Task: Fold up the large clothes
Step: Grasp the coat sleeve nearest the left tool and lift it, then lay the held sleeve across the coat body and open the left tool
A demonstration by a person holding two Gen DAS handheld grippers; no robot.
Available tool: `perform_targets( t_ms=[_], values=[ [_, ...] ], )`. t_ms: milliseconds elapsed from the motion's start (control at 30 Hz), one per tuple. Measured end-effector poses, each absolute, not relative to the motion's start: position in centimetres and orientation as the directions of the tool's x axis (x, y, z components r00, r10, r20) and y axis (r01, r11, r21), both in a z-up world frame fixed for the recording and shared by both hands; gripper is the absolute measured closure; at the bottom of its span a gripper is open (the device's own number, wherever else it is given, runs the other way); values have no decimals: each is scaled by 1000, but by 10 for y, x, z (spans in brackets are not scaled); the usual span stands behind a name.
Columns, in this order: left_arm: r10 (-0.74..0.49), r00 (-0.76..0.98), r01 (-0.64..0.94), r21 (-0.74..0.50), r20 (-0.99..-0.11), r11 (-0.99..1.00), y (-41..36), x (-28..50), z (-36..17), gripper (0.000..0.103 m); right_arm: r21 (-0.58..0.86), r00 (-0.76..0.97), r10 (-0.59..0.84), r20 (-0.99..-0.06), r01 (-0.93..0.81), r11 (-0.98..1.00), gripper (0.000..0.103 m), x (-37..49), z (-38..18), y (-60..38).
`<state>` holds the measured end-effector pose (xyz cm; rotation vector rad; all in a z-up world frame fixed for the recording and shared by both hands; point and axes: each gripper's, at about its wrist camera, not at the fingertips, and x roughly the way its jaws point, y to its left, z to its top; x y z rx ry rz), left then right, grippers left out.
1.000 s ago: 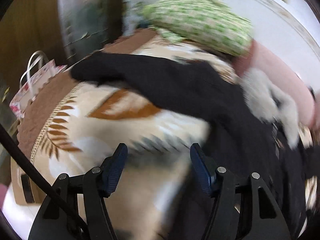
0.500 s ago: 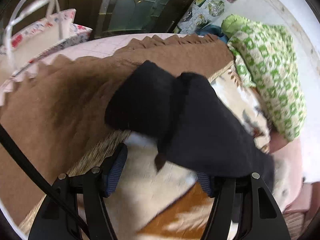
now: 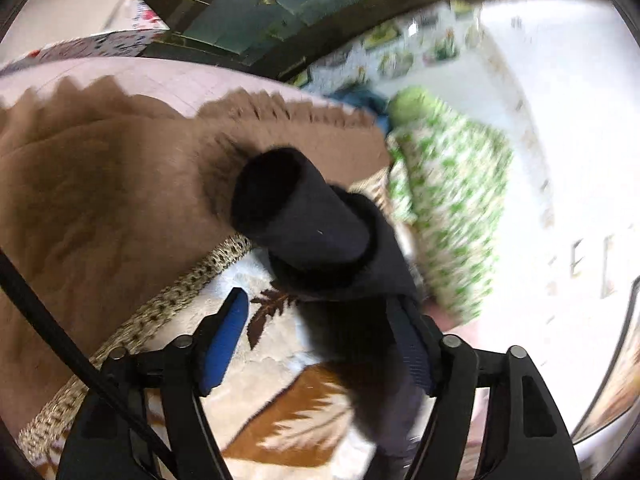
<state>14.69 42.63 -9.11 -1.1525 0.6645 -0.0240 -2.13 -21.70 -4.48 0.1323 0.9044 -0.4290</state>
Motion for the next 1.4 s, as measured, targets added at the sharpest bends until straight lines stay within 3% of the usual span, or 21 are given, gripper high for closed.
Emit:
perform_targets(
  t_ms=[267, 333, 400, 433, 467, 567, 667, 800, 1067, 1333, 1400],
  values=[
    [-391, 798, -284, -858, -459, 429, 413, 167, -85, 20, -80, 531, -303, -791, 401, 912, 4, -19, -50, -209],
    [-363, 776, -325, -821, -515, 470, 406, 180, -85, 19, -80, 530, -303, -792, 402, 912, 4, -19, -50, -209],
    [-301, 720, -408, -732, -626, 545, 399, 198, -91, 20, -80, 530, -304, -791, 403, 912, 4, -20, -49, -209],
    [-281, 691, -443, -697, -666, 564, 397, 204, -94, 30, -81, 531, -305, -791, 404, 911, 4, -21, -49, -209],
    [-270, 666, -466, -671, -695, 576, 394, 209, -97, 50, -81, 532, -305, -790, 402, 912, 4, -22, -48, -210],
    [-232, 627, -483, -605, -743, 633, 379, 212, -82, 75, -80, 538, -304, -787, 399, 913, 4, -27, -48, -211],
    [-173, 638, -447, -544, -751, 711, 352, 205, -43, 81, -75, 548, -302, -780, 397, 915, 4, -31, -47, -213],
    [-196, 689, -310, -528, -698, 791, 296, 196, 14, 81, -47, 572, -278, -772, 384, 922, 4, -36, -45, -212],
    [-412, 666, 97, -475, -622, 875, 94, 198, 91, 81, 38, 624, -228, -748, 383, 923, 4, -50, -41, -221],
    [-601, 399, 350, -490, -693, 798, -111, 185, 36, 81, 148, 646, -212, -733, 455, 878, 4, -70, -38, -259],
    [-594, 344, 380, -470, -728, 796, -151, 181, 9, 72, 169, 646, -211, -734, 475, 864, 4, -74, -40, -270]
  ],
)
